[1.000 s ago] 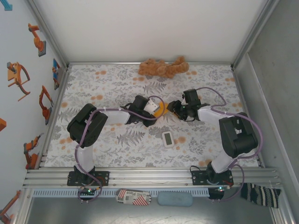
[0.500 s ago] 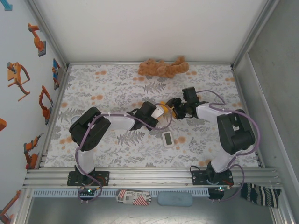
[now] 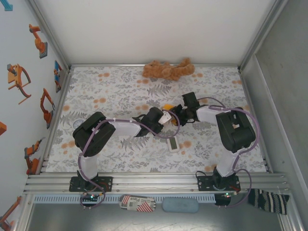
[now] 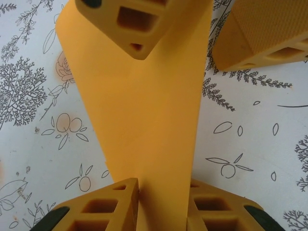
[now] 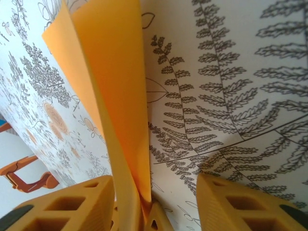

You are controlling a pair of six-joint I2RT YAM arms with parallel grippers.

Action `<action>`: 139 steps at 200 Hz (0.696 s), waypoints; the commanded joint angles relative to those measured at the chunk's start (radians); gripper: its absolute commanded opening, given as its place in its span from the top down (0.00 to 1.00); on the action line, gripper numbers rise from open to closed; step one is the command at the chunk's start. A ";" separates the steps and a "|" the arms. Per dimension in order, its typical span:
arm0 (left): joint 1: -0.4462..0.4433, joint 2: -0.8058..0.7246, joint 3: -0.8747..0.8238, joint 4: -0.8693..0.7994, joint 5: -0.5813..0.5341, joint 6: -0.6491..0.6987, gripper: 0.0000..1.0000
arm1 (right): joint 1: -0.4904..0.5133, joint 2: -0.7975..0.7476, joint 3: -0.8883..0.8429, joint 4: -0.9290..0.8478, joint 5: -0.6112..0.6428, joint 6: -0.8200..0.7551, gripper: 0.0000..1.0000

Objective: Fold a paper plane with a square sheet of paper (pick it up from the middle)
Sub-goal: Fold the wing for the fifth time at the center of the table.

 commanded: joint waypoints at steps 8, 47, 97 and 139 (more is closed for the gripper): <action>-0.005 0.019 -0.014 -0.016 -0.062 0.049 0.73 | 0.004 -0.003 0.028 -0.025 -0.008 0.013 0.61; -0.007 0.012 -0.013 -0.022 -0.059 0.048 0.72 | 0.004 -0.014 0.029 -0.021 -0.007 0.013 0.83; -0.019 -0.069 -0.016 -0.057 -0.018 0.016 0.60 | 0.007 -0.019 0.021 0.009 0.001 0.018 0.95; -0.034 -0.083 -0.022 -0.060 -0.004 0.016 0.60 | 0.007 -0.010 0.014 0.022 0.000 0.018 0.98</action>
